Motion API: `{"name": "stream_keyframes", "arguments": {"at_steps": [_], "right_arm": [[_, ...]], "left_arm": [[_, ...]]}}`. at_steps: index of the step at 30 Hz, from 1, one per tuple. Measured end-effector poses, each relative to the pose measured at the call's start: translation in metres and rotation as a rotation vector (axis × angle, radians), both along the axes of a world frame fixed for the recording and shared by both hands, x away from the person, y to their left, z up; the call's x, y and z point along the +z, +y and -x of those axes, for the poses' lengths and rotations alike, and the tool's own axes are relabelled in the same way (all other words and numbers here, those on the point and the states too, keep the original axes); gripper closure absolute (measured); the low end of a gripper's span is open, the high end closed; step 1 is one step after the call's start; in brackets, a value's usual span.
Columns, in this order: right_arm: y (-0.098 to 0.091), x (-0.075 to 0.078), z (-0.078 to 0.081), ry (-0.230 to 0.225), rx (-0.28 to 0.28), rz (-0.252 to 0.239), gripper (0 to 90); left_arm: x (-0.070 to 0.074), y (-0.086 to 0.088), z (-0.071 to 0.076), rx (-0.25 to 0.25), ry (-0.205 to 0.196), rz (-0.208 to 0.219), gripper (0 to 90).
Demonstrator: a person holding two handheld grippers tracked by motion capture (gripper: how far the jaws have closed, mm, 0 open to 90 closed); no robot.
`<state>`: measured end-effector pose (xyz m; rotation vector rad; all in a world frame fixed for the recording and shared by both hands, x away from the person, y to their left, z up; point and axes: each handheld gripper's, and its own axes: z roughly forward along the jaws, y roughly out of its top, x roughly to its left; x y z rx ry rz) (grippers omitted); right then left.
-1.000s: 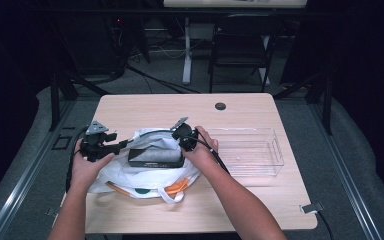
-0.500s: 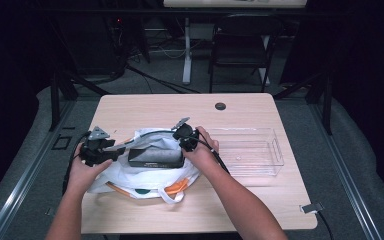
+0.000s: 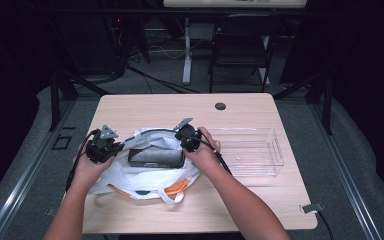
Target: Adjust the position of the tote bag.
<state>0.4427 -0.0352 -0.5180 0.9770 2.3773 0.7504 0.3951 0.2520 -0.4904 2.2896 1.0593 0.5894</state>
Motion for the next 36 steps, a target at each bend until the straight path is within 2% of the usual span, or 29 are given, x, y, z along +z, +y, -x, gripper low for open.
{"name": "stream_keyframes", "arguments": {"at_steps": [6,12,18,24,31,32,36], "right_arm": [[-0.001,-0.001,0.000,-0.004,0.007,0.022,81.5],[0.000,-0.002,0.001,-0.018,0.001,0.017,81.6],[0.001,-0.002,0.001,-0.018,0.003,0.033,81.6],[0.001,-0.003,0.001,-0.019,0.000,0.039,81.6],[0.001,-0.005,0.000,-0.019,-0.010,0.021,81.6],[0.001,-0.005,-0.001,-0.015,-0.007,0.031,81.5],[0.001,-0.006,-0.001,-0.022,-0.015,0.017,81.6]], "left_arm": [[0.004,-0.007,-0.008,0.022,0.014,-0.028,87.8],[0.004,-0.007,-0.016,0.051,0.044,-0.026,87.9],[-0.003,-0.005,-0.023,0.077,0.047,-0.037,88.0],[-0.007,-0.005,-0.029,0.081,0.057,-0.069,88.0],[-0.013,-0.007,-0.036,0.087,0.070,-0.090,88.0],[-0.013,-0.008,-0.037,0.093,0.074,-0.089,88.0],[-0.015,-0.007,-0.040,0.103,0.079,-0.088,87.9]]}}
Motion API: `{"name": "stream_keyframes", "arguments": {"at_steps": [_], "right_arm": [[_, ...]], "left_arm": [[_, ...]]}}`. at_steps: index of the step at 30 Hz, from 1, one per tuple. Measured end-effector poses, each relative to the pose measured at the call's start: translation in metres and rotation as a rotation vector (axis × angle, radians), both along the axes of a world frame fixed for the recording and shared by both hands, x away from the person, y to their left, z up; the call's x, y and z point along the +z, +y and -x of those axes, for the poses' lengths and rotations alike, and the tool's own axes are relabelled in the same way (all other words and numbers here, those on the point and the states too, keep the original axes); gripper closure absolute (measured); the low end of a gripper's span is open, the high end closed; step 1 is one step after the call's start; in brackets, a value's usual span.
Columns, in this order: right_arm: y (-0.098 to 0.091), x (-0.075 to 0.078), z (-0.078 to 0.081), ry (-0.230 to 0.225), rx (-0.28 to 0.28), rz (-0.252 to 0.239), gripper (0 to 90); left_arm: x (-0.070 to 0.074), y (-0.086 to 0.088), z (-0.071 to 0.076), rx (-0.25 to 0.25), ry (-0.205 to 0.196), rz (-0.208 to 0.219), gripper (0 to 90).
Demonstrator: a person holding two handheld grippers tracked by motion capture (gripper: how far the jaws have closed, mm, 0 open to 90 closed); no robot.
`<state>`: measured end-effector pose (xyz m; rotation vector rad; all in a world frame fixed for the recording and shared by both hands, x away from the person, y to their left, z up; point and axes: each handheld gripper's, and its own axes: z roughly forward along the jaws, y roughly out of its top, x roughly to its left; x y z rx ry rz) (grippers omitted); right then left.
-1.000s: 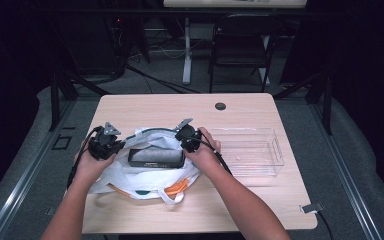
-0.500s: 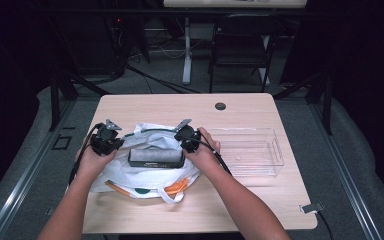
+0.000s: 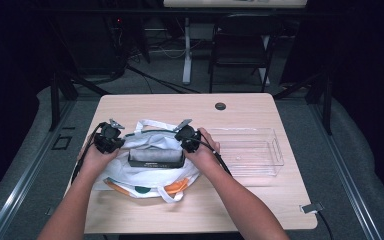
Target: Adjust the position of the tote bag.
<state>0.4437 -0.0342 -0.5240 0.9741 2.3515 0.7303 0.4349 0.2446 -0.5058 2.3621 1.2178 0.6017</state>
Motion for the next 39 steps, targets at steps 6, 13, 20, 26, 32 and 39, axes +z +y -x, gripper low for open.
{"name": "stream_keyframes", "arguments": {"at_steps": [6,13,20,26,32,39], "right_arm": [[0.000,0.000,-0.001,0.003,-0.003,0.000,81.5],[0.001,0.001,-0.001,0.009,-0.001,0.027,81.5],[0.002,0.001,-0.002,0.018,-0.003,0.026,81.5],[0.003,0.000,-0.003,0.022,-0.013,0.019,81.5],[0.005,0.001,-0.005,0.039,-0.020,0.039,81.5],[0.006,0.000,-0.011,0.082,-0.029,0.056,81.1]], "left_arm": [[-0.005,0.001,-0.005,0.010,0.024,0.009,88.0],[-0.009,0.001,-0.011,0.020,0.041,0.004,87.9],[-0.013,0.000,-0.015,0.026,0.060,-0.001,87.9],[-0.015,0.000,-0.019,0.029,0.072,-0.016,87.9],[-0.019,-0.001,-0.023,0.028,0.092,-0.026,87.9],[-0.023,-0.002,-0.025,0.030,0.100,-0.028,87.9]]}}
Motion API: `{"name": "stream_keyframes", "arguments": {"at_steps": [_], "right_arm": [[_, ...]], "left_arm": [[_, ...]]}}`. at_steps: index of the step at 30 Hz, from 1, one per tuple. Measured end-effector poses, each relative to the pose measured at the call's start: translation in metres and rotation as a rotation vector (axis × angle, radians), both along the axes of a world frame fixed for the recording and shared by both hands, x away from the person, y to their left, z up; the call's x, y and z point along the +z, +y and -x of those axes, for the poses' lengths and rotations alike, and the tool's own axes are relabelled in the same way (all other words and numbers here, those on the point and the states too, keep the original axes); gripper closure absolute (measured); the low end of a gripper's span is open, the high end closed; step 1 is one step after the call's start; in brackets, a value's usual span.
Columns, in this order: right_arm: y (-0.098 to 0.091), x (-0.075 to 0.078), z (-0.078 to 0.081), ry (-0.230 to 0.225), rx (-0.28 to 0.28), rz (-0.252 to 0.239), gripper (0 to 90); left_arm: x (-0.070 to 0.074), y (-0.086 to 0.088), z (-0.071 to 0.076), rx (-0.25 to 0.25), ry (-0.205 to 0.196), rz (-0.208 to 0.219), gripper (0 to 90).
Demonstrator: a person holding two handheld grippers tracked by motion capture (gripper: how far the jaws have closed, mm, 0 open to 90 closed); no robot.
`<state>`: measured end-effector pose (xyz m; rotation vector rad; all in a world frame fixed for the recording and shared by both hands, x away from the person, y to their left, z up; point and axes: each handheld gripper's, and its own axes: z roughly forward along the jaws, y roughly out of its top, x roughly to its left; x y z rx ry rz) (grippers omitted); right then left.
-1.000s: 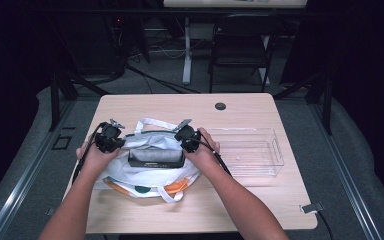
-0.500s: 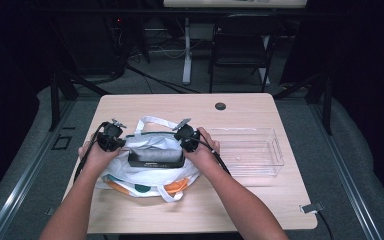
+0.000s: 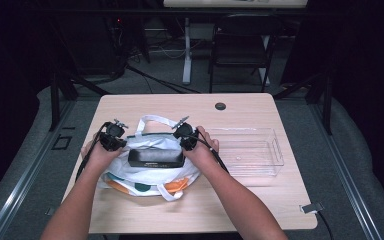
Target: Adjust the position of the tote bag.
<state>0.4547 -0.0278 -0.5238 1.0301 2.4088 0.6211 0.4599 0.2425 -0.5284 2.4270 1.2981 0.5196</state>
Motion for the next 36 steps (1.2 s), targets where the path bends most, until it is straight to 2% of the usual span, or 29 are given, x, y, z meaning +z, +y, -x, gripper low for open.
{"name": "stream_keyframes", "arguments": {"at_steps": [2,9,10,11,14,17,20,21,25,27,29,30,32,34,36], "right_arm": [[0.001,-0.001,-0.001,-0.003,-0.011,-0.009,80.8],[0.005,-0.002,-0.005,0.009,-0.013,0.028,80.3],[0.005,-0.001,-0.006,0.022,-0.009,0.045,80.3],[0.006,-0.004,-0.006,0.014,-0.018,0.032,80.2],[0.008,-0.003,-0.008,0.026,-0.014,0.061,80.2],[0.010,-0.003,-0.008,0.035,-0.010,0.100,80.2],[0.013,-0.004,-0.008,0.029,-0.008,0.113,80.2],[0.013,-0.006,-0.008,0.017,-0.017,0.097,80.2],[0.013,-0.003,-0.008,0.022,-0.012,0.110,77.3],[0.010,-0.001,-0.007,0.015,-0.007,0.091,73.0],[0.007,0.000,-0.006,0.001,-0.016,0.032,70.3],[0.004,0.003,-0.007,0.014,-0.010,0.033,69.6],[-0.001,0.006,-0.005,0.007,-0.024,-0.024,66.8],[-0.006,0.010,-0.003,0.004,-0.023,-0.050,62.9],[-0.010,0.016,-0.001,0.000,-0.017,-0.052,59.2]], "left_arm": [[-0.001,0.000,-0.001,0.000,0.004,0.001,87.9],[-0.003,0.000,-0.003,-0.003,0.016,0.000,87.9],[-0.004,0.000,-0.004,-0.005,0.019,-0.001,87.9],[-0.004,0.001,-0.004,-0.004,0.022,0.000,87.9],[-0.005,0.000,-0.005,0.000,0.029,0.004,87.9],[-0.005,-0.001,-0.006,-0.003,0.041,-0.012,87.9],[-0.006,-0.002,-0.007,-0.001,0.041,-0.016,87.8],[-0.006,-0.002,-0.007,0.000,0.041,-0.016,87.9],[-0.005,-0.003,-0.006,0.001,0.040,-0.020,87.9],[-0.005,-0.002,-0.006,0.000,0.039,-0.020,87.8],[-0.005,-0.002,-0.006,0.001,0.039,-0.020,87.8],[-0.005,-0.003,-0.006,0.003,0.041,-0.021,87.8],[-0.005,-0.003,-0.006,-0.001,0.040,-0.026,87.8],[-0.005,-0.003,-0.006,0.001,0.041,-0.026,87.8],[-0.005,-0.003,-0.006,0.004,0.039,-0.022,87.8]]}}
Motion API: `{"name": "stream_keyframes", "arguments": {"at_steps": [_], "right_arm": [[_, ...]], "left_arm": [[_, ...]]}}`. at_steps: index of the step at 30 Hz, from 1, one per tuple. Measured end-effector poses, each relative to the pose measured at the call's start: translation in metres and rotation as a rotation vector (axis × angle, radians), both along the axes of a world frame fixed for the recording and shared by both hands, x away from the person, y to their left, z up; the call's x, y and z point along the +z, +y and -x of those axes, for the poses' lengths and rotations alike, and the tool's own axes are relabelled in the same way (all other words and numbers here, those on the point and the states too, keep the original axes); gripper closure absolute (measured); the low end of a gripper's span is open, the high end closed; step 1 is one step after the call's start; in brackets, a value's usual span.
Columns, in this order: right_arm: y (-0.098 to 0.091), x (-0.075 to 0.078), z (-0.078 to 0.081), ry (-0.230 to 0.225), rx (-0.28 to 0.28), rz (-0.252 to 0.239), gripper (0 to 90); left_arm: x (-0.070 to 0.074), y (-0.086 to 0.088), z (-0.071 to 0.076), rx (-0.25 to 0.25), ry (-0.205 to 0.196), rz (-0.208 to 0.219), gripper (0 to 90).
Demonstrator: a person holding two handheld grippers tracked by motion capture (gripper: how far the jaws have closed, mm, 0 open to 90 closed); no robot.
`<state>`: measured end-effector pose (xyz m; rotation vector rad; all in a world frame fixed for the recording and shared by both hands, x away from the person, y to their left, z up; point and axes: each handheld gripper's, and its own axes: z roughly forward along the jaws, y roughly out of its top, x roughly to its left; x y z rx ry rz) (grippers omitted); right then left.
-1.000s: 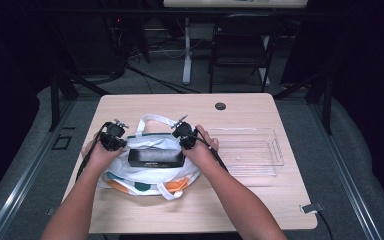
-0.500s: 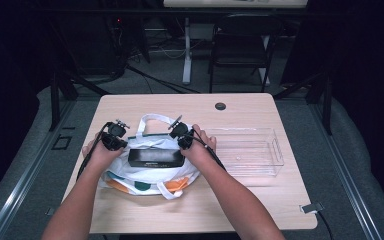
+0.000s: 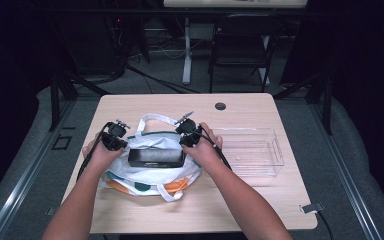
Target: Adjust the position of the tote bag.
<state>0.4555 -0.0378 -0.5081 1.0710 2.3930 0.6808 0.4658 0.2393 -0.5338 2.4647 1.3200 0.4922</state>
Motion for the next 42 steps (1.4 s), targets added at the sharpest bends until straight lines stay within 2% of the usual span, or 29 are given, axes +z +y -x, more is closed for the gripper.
{"name": "stream_keyframes", "arguments": {"at_steps": [3,9,15,19,27,30,37,42], "right_arm": [[-0.004,0.007,0.006,-0.006,0.017,-0.029,57.0],[-0.006,0.016,0.021,-0.046,0.041,-0.069,56.3],[-0.010,0.028,0.032,-0.063,0.069,-0.075,55.8],[-0.013,0.030,0.039,-0.062,0.073,-0.086,58.0],[-0.015,0.026,0.051,-0.055,0.094,-0.032,66.6],[-0.016,0.023,0.051,-0.039,0.091,-0.030,69.3],[-0.018,0.020,0.050,-0.034,0.086,-0.017,80.3],[-0.026,0.017,0.045,-0.019,0.061,-0.013,84.8]], "left_arm": [[0.000,0.000,0.000,0.000,0.002,-0.004,87.7],[0.000,-0.001,0.001,0.000,-0.001,-0.010,87.7],[0.000,-0.001,0.001,0.000,-0.001,-0.009,87.7],[0.000,-0.001,0.001,0.002,0.000,-0.010,87.7],[0.000,-0.001,0.002,0.003,-0.002,-0.007,87.7],[0.000,-0.001,0.002,0.003,-0.003,-0.007,87.7],[0.000,-0.001,0.002,0.001,-0.003,-0.006,87.7],[0.000,-0.001,0.002,0.001,-0.003,-0.007,87.7]]}}
